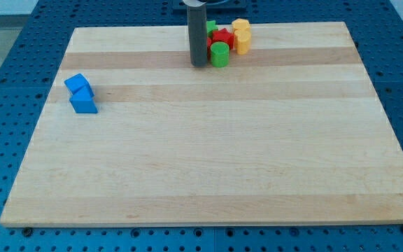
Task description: Push green star above to the red star
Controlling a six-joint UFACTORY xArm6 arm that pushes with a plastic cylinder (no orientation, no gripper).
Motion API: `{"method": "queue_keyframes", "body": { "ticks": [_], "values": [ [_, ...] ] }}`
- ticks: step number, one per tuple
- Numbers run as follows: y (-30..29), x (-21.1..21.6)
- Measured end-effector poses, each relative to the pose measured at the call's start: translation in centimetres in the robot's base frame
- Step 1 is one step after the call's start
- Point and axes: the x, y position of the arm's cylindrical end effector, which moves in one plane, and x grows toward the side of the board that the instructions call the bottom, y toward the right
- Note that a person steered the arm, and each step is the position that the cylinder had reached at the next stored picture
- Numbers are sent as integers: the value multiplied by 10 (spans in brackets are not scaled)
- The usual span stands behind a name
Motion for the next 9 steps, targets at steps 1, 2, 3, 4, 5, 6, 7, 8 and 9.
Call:
{"method": "queue_keyframes", "body": {
  "ticks": [1, 2, 3, 4, 5, 6, 7, 8, 9],
  "values": [
    [-2, 6],
    [-16, 10],
    [-35, -2],
    [-46, -26],
    [-47, -60],
    [-48, -94],
    [-44, -113],
    [-28, -113],
    [-15, -113]
  ]
}}
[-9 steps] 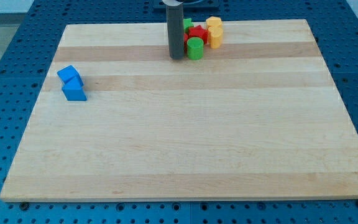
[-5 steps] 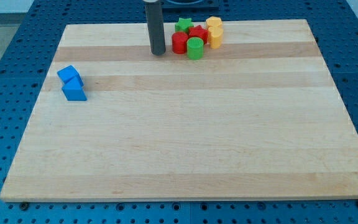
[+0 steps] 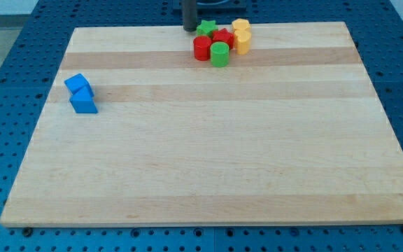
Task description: Push green star above to the red star
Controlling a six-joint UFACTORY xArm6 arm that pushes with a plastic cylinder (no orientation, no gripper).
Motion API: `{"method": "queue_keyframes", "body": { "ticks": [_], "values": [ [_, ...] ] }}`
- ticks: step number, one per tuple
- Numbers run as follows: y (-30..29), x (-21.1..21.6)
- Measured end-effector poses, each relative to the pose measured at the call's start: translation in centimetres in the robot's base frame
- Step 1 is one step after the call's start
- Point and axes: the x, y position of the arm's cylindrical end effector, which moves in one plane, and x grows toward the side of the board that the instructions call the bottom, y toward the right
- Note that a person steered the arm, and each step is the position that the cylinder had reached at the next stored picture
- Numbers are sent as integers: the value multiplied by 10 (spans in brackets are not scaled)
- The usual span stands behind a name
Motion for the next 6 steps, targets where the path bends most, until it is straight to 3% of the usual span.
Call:
{"method": "queue_keyframes", "body": {
  "ticks": [6],
  "values": [
    [40, 4]
  ]
}}
